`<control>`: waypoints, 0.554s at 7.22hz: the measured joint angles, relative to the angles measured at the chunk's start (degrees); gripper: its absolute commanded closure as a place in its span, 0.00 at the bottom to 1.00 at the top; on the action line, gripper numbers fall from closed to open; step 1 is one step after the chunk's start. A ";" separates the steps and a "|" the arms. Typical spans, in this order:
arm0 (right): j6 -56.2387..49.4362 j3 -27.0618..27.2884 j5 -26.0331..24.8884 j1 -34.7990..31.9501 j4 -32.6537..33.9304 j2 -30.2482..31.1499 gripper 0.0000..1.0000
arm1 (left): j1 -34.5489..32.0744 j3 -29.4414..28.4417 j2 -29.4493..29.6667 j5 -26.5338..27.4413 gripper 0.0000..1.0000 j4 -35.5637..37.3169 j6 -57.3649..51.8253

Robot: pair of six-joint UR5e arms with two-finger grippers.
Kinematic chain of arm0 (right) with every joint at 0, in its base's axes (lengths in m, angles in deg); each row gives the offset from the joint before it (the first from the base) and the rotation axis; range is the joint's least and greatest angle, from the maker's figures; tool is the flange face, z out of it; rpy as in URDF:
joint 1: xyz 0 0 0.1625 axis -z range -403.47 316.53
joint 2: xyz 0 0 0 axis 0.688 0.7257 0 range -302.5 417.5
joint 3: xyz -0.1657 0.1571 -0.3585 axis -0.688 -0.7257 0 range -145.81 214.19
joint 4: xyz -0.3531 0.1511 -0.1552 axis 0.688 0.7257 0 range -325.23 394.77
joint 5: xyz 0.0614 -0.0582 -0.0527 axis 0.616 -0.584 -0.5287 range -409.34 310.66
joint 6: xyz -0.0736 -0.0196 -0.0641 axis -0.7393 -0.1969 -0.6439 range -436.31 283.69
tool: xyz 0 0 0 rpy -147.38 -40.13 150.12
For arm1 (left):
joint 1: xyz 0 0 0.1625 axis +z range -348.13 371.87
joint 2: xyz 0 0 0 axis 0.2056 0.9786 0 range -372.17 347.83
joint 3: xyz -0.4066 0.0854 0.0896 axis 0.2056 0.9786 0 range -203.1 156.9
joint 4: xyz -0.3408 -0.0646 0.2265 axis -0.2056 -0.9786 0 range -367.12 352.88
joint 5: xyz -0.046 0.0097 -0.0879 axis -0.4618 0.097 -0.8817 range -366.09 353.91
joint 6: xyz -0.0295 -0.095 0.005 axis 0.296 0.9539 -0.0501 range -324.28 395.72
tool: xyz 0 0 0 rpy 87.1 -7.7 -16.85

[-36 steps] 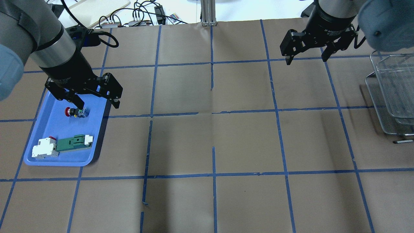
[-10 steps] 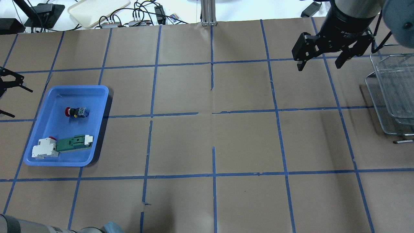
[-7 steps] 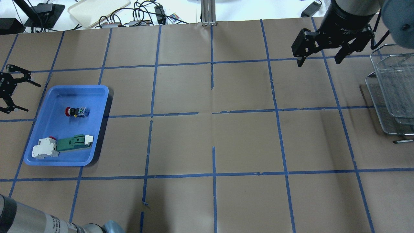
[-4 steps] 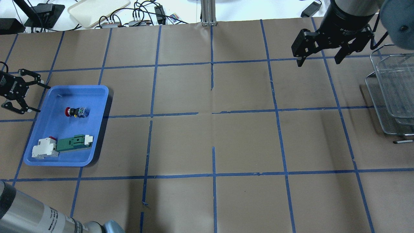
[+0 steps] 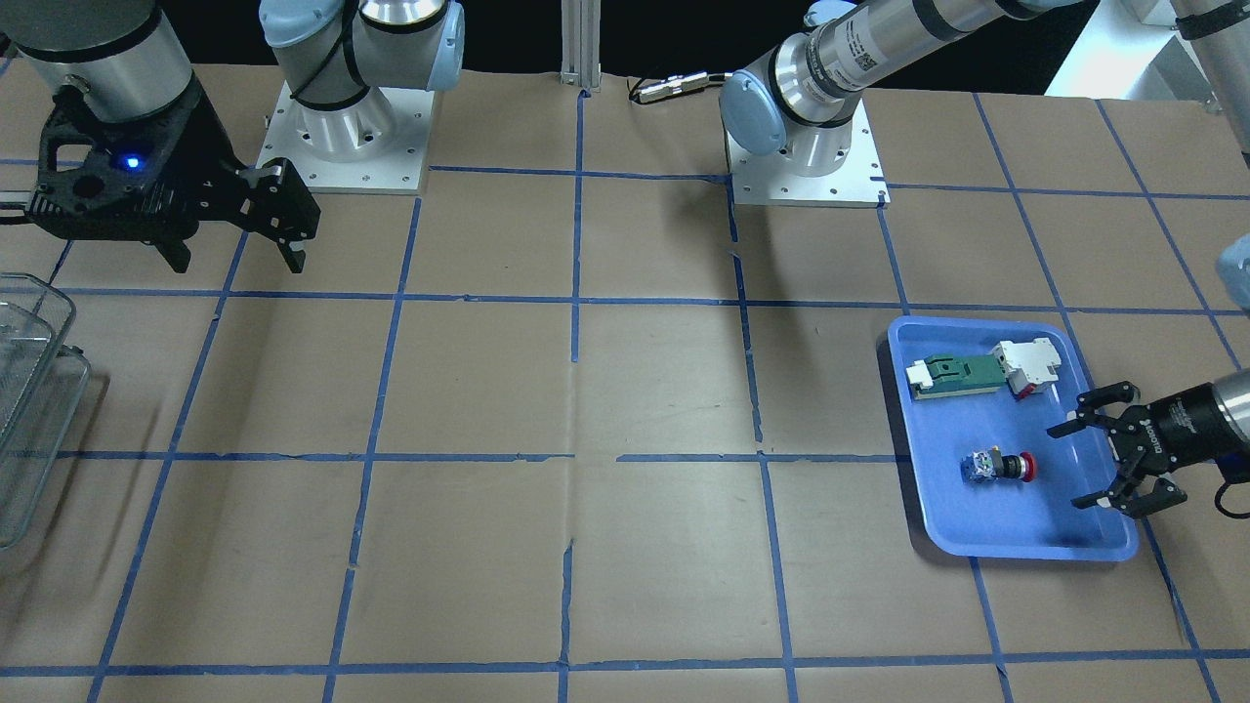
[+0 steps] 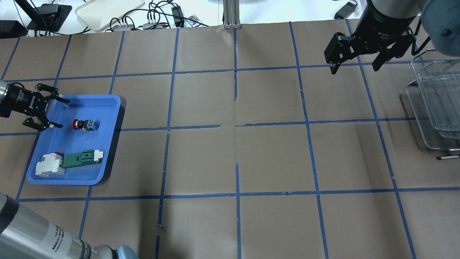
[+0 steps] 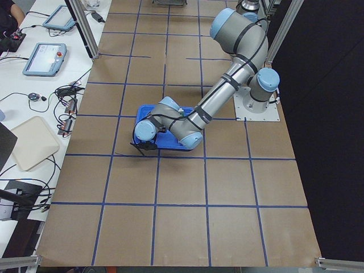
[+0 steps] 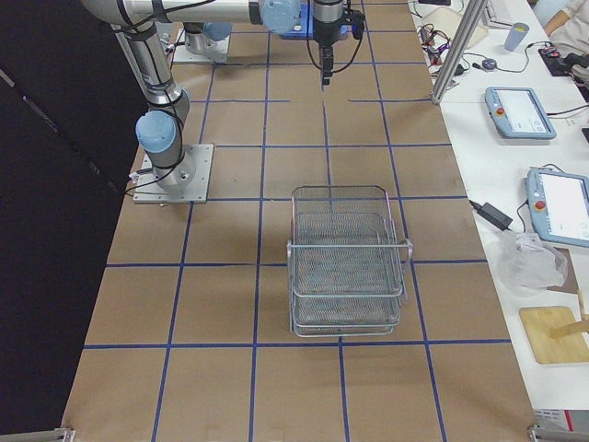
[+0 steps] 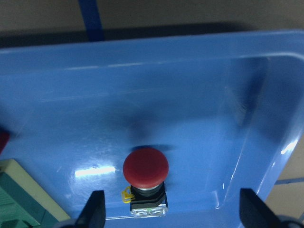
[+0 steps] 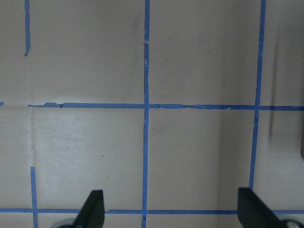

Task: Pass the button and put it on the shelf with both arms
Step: 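Lower the left gripper sideways around the red push button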

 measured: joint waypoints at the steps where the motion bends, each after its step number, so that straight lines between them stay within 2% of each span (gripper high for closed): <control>1: 0.00 0.01 0.03 0.00 -0.02 -0.08 0.00 | -0.01 0.57 0.54 -1.51 0.00 0.05 0.46; 4: 0.28 0.03 0.11 0.00 -0.04 -0.24 0.00 | 0.06 1.36 1.95 -2.42 0.03 0.29 0.61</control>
